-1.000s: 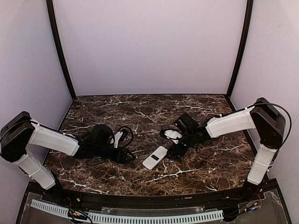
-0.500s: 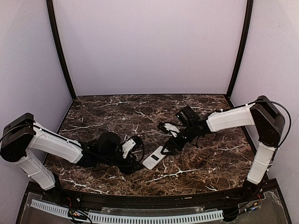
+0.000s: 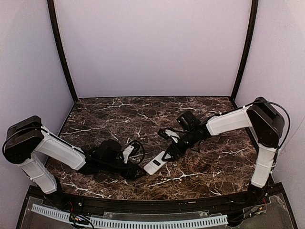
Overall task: Load the batteries into the remote control
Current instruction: Pick up the battery cover from the remote control without the battery cover.
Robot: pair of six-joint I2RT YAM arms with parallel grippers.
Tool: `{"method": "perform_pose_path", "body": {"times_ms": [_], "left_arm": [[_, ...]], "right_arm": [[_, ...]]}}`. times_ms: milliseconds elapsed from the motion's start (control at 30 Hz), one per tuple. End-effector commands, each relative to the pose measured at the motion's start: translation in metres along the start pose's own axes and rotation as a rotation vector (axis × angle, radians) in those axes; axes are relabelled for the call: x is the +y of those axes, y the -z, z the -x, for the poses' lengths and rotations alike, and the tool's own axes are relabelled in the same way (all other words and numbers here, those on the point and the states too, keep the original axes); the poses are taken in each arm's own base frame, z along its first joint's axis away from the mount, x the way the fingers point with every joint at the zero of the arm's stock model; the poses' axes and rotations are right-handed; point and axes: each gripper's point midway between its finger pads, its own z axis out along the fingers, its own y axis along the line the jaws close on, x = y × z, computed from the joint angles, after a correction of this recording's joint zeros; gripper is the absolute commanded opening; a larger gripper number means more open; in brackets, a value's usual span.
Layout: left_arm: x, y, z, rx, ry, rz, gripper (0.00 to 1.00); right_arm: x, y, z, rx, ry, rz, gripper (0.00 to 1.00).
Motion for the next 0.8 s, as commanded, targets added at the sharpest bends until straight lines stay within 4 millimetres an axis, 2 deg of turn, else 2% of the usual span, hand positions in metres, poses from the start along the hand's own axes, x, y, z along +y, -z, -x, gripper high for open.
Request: {"method": "perform_pose_path", "body": {"times_ms": [0, 167, 300, 367, 433, 500, 600, 767], "left_arm": [[0.01, 0.004, -0.005, 0.006, 0.17, -0.017, 0.64], [0.019, 0.003, -0.007, 0.025, 0.236, -0.014, 0.62], [0.027, 0.003, -0.011, 0.037, 0.302, -0.009, 0.6], [0.038, 0.005, -0.01, 0.03, 0.351, 0.012, 0.58], [0.044, 0.006, -0.011, 0.032, 0.39, 0.027, 0.56], [0.046, 0.007, -0.013, 0.038, 0.416, 0.033, 0.54], [0.048, 0.008, -0.019, 0.063, 0.436, 0.04, 0.52], [0.051, 0.01, -0.031, 0.105, 0.455, 0.066, 0.48]], "right_arm": [[0.02, -0.001, -0.014, 0.004, -0.027, 0.128, 0.69], [0.034, 0.002, -0.029, 0.021, -0.065, 0.163, 0.65], [0.055, -0.002, -0.046, 0.072, -0.047, 0.186, 0.65], [0.063, -0.004, -0.054, 0.111, -0.029, 0.172, 0.65], [0.062, -0.004, -0.058, 0.132, -0.015, 0.129, 0.66], [0.054, -0.001, -0.057, 0.139, 0.011, 0.05, 0.68], [0.042, 0.006, -0.045, 0.099, 0.096, -0.081, 0.78], [0.041, -0.001, -0.024, 0.063, 0.254, -0.204, 0.79]]}}
